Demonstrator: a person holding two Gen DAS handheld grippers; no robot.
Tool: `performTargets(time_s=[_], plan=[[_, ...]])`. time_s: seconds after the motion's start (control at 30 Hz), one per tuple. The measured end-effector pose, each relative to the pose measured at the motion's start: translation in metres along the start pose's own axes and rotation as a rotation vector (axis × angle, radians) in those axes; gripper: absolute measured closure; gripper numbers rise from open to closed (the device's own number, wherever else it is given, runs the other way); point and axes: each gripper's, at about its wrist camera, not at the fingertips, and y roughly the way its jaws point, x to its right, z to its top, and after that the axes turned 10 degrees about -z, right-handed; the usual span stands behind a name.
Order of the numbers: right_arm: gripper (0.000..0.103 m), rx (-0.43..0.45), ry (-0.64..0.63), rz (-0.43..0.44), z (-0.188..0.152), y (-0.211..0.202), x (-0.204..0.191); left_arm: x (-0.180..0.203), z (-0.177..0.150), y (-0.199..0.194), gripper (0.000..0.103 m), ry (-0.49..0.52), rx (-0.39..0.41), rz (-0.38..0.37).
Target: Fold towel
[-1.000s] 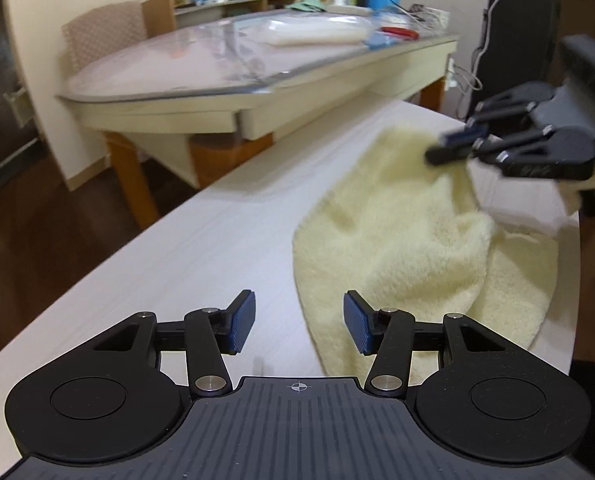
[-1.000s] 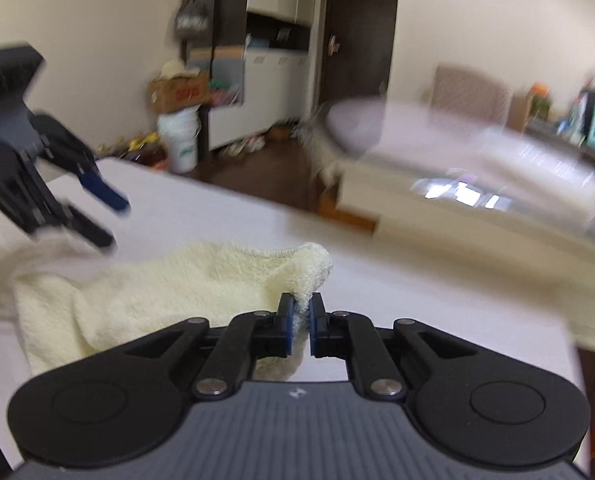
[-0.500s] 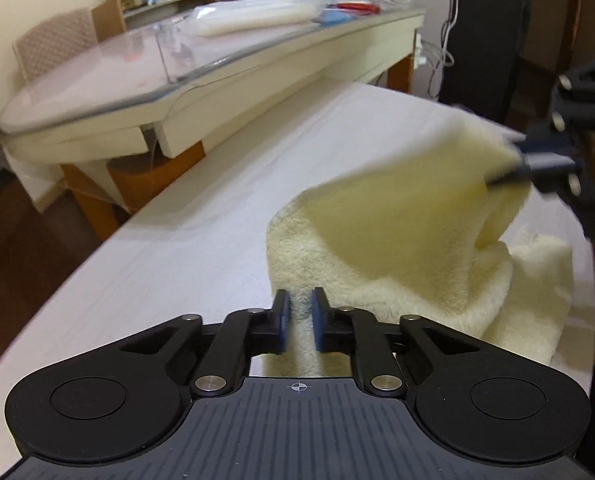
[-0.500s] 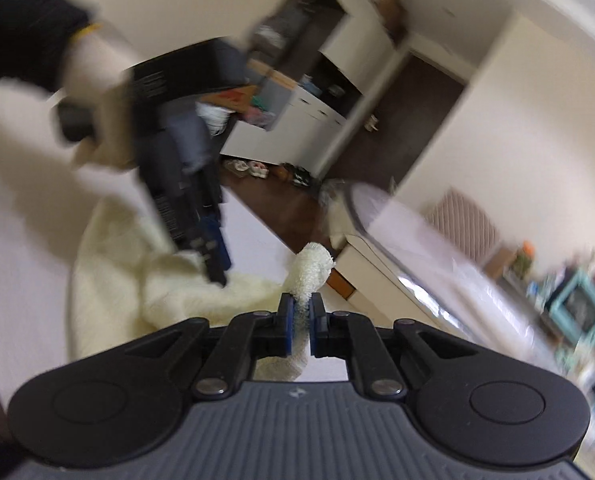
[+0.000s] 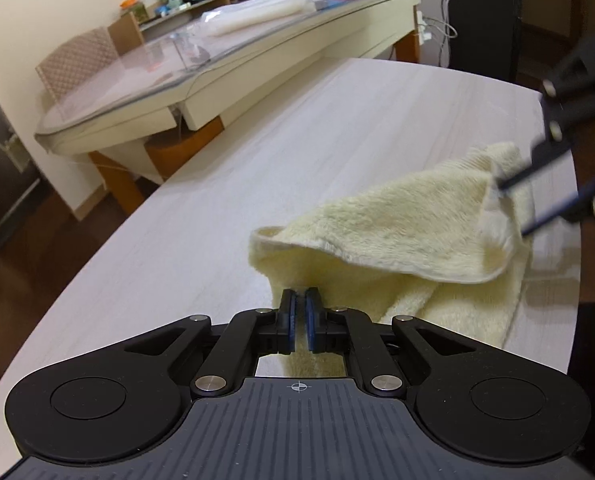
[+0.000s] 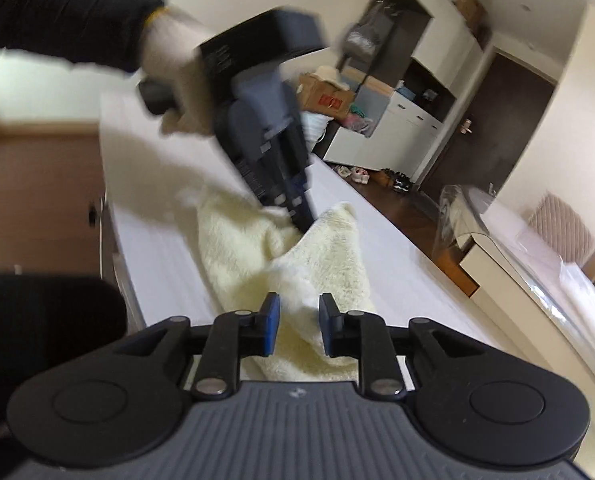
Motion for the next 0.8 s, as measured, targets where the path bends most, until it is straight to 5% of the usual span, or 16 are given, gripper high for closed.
performTargets(time_s=[0.13,0.47,0.5,0.57,0.73,0.8], plan=[[0.074,-0.026,0.003,0.021,0.002,0.001,0.014,0.000,0.000,0.000,0.097,0.007,0.007,0.006],[0.061,-0.153,-0.330,0.134,0.018,0.042,0.001,0.006,-0.001,-0.003,0.097,0.032,0.038,0.001],[0.065,-0.155,-0.342,0.139,0.019,0.044,0.000,0.006,-0.001,-0.004,0.097,0.032,0.042,-0.001],[0.089,-0.162,-0.333,0.158,0.021,0.044,0.004,0.006,-0.002,-0.006,0.097,0.026,0.045,-0.006],[0.089,-0.088,-0.253,0.084,0.022,0.023,0.015,-0.002,-0.009,-0.018,0.092,-0.013,0.069,-0.037],[0.089,-0.046,-0.196,-0.009,0.020,0.011,0.023,-0.007,-0.010,-0.023,0.092,-0.037,0.085,-0.049]])
